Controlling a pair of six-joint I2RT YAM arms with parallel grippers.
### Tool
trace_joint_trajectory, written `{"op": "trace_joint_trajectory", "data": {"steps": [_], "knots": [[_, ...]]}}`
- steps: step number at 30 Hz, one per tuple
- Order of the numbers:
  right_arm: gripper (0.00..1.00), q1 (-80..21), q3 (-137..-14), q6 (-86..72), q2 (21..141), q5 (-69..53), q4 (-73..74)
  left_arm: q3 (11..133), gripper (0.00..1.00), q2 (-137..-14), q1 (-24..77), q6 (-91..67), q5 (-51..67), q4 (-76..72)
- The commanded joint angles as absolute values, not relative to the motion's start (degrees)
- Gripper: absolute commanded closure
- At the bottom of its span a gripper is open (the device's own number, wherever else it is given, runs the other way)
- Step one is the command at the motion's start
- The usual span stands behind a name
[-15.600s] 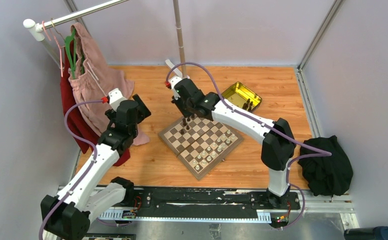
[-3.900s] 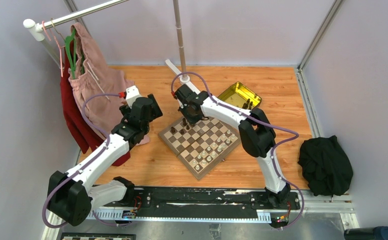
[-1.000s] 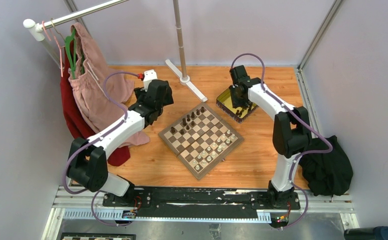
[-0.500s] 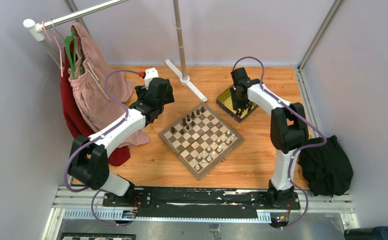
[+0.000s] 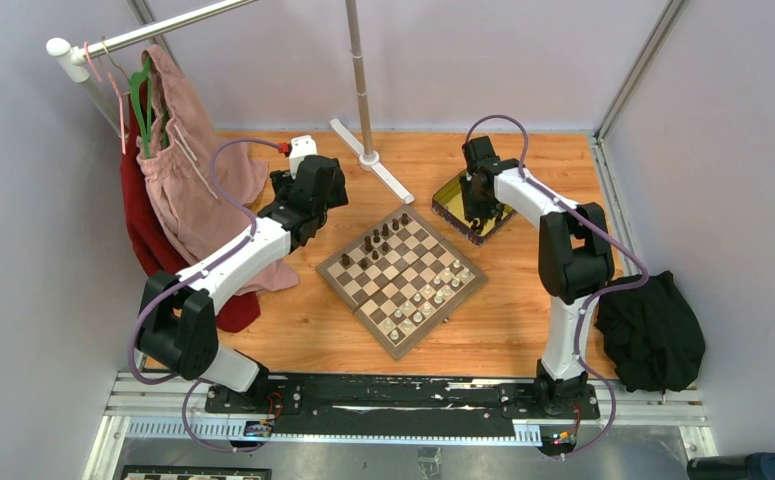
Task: Set up the chess pieces on the board
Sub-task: Pick up the chess piece from the storage box.
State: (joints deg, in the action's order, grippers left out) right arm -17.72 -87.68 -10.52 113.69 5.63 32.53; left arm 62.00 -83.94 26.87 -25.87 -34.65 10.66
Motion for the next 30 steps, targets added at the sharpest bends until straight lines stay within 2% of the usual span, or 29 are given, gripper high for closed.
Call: {"op": "trace_joint_trajectory", "data": {"steps": [1, 7, 15, 22, 30], "knots": [[0.66, -17.0, -88.1, -10.9, 114.8, 4.5, 33.3, 63.1, 0.00, -84.4, 27.3, -25.1, -34.9, 9.9], [0.69, -17.0, -87.6, -10.9, 115.0, 4.2, 33.4, 62.9, 0.00, -84.4, 27.2, -25.1, -34.9, 10.0], [0.80, -17.0, -87.6, -10.6, 114.8, 4.5, 33.9, 62.7, 0.00, -84.3, 27.2, -25.3, -34.9, 9.9], [1.00, -17.0, -88.0, -10.5, 114.4, 4.7, 34.1, 62.6, 0.00, -84.0, 27.2, -25.5, -35.0, 10.0], [1.00, -16.9, -89.0, -10.9, 113.5, 4.6, 33.9, 62.1, 0.00, -83.3, 27.2, -25.4, -35.2, 10.1]]}}
